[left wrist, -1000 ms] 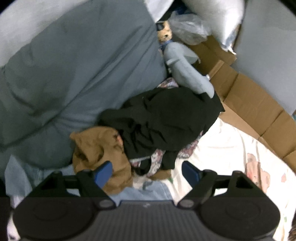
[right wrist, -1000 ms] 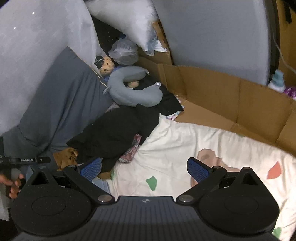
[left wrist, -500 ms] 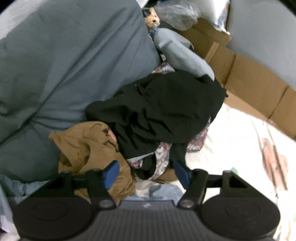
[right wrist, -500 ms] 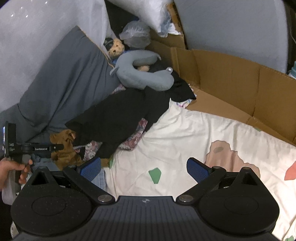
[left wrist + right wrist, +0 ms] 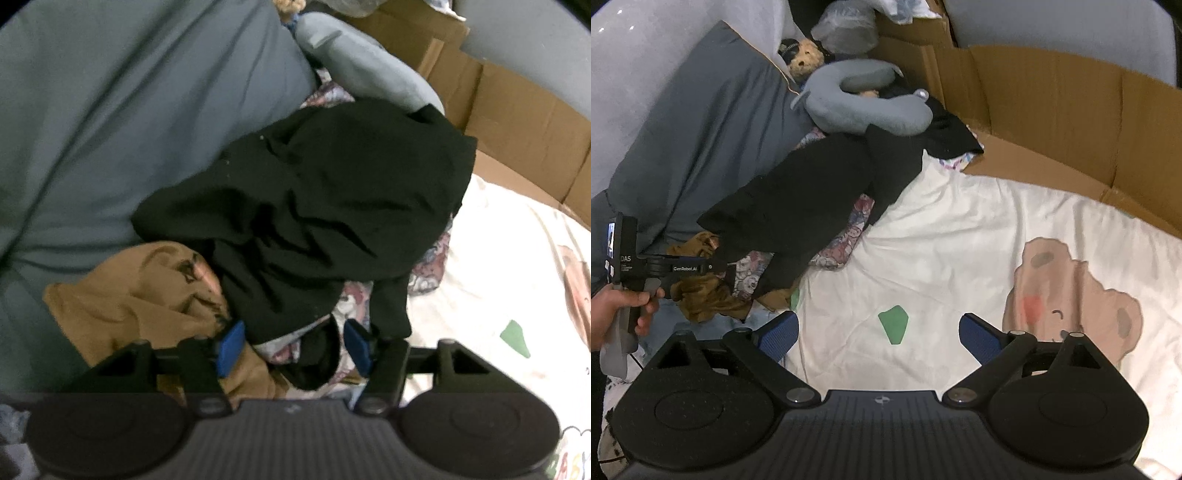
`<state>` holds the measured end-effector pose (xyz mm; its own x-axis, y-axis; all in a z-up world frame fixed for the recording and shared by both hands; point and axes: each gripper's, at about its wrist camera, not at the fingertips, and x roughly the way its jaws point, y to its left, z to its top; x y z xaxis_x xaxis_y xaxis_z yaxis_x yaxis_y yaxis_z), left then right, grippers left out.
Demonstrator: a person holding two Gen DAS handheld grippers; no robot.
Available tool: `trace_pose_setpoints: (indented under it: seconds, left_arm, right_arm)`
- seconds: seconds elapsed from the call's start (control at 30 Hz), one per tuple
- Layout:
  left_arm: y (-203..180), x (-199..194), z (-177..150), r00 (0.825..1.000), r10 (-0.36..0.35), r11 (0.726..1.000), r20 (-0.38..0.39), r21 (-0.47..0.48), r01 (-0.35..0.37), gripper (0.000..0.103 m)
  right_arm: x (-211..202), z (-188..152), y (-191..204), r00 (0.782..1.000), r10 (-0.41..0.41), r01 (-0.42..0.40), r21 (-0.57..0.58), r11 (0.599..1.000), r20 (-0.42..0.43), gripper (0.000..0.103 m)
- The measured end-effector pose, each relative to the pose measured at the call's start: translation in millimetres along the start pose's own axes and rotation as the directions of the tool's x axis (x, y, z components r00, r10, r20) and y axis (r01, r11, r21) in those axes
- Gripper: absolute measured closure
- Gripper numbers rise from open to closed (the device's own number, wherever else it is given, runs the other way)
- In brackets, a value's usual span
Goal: Fold clothes
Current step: 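Grasp the black garment with the left gripper while the right gripper approaches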
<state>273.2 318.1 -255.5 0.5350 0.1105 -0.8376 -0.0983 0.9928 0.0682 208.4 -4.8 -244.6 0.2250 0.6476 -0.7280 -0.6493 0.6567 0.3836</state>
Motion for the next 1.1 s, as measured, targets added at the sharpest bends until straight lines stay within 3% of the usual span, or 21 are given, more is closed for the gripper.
trace_pose_setpoints:
  seconds: [0.03, 0.1, 0.17, 0.23, 0.7, 0.83, 0.9, 1.1]
  left_arm:
    - [1, 5, 0, 1.0, -0.001, 1.0, -0.002, 0.002, 0.001, 0.04]
    - [2, 15, 1, 1.0, -0.002, 1.0, -0.007, 0.007, 0.002, 0.051]
    - [4, 18, 0, 1.0, -0.008, 1.0, -0.007, -0.005, 0.008, 0.091]
    - [6, 15, -3, 1.0, -0.007, 1.0, 0.004, -0.027, 0.008, 0.097]
    - [16, -63, -22, 0.989, -0.07, 0.994, 0.127, -0.075, 0.08, 0.1]
    - [25, -86, -33, 0.989, -0.066, 0.991, 0.135, -0.107, 0.08, 0.101]
    - [28, -96, -40, 0.988, -0.063, 0.99, 0.139, -0.115, 0.079, 0.101]
    - [39, -123, -57, 0.986, -0.071, 0.986, 0.148, -0.139, 0.092, 0.101]
  right_arm:
    - [6, 1, -2, 1.0, 0.006, -0.006, 0.003, 1.0, -0.006, 0.007]
    - [19, 3, -6, 0.999, 0.026, -0.026, 0.014, 1.0, -0.019, 0.007]
    - [31, 8, -7, 0.999, 0.034, -0.033, 0.011, 0.999, -0.03, 0.007]
    - [43, 12, -8, 0.998, 0.039, -0.039, 0.005, 0.999, -0.04, 0.007]
    - [101, 33, 36, 0.989, 0.11, -0.118, -0.086, 0.989, -0.097, 0.008]
    - [106, 34, 49, 0.987, 0.132, -0.139, -0.072, 0.988, -0.086, 0.01]
    - [108, 35, 56, 0.986, 0.143, -0.149, -0.071, 0.986, -0.081, 0.018]
    - [110, 34, 71, 0.979, 0.197, -0.198, -0.023, 0.98, -0.059, 0.019]
